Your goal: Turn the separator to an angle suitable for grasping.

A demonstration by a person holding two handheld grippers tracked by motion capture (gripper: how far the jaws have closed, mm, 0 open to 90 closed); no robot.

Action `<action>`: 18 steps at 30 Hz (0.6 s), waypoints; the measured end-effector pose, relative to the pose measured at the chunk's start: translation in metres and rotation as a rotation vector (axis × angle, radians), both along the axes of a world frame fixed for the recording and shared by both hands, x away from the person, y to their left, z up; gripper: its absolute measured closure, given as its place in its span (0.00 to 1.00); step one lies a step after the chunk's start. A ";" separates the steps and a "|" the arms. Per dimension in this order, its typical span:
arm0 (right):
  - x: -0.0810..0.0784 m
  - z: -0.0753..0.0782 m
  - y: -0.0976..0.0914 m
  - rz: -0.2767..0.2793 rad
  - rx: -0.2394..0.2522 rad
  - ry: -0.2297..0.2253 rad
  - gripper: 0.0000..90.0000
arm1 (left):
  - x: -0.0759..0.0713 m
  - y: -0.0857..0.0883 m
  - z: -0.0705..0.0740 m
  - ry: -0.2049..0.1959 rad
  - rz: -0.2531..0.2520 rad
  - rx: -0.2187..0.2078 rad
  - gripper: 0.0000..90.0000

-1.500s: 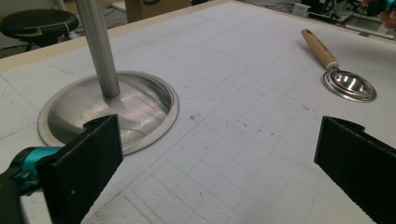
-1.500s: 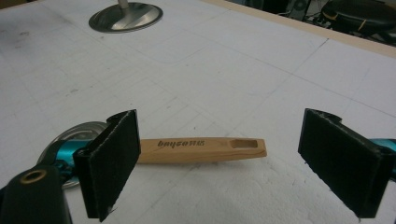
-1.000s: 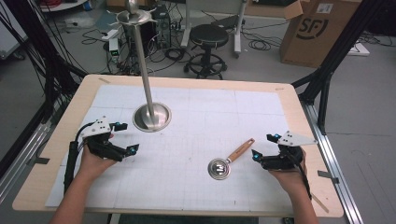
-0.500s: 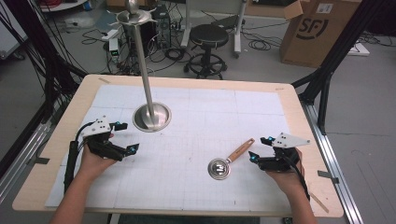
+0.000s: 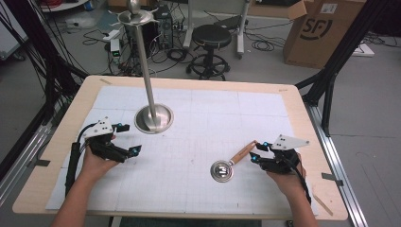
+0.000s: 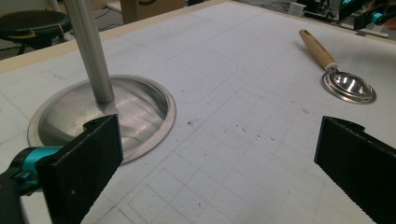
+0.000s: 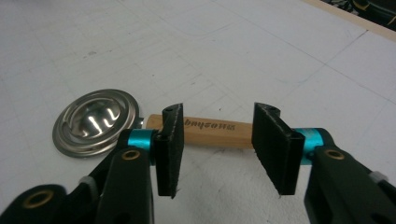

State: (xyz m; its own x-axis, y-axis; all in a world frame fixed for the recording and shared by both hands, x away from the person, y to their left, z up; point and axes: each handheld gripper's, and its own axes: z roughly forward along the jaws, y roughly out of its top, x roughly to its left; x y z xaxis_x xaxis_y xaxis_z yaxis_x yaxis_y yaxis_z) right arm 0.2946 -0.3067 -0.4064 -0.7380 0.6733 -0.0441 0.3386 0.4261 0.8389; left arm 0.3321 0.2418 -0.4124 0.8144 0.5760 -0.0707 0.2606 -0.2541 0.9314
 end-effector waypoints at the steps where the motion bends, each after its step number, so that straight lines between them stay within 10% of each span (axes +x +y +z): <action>1: 0.001 0.000 0.001 0.011 0.003 0.009 0.67 | 0.000 -0.001 -0.001 0.001 -0.004 0.010 0.02; 18: -0.001 -0.008 0.021 0.087 -0.072 0.042 0.96 | 0.001 0.001 0.000 -0.001 0.000 -0.002 0.02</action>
State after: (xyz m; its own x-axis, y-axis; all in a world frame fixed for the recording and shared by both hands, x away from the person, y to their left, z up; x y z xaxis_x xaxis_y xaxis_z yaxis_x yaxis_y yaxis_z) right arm 0.2935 -0.2860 -0.4139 -0.7957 0.6029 -0.0578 0.3317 0.5137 0.7913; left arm 0.3332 0.2431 -0.4127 0.8147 0.5755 -0.0714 0.2599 -0.2522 0.9321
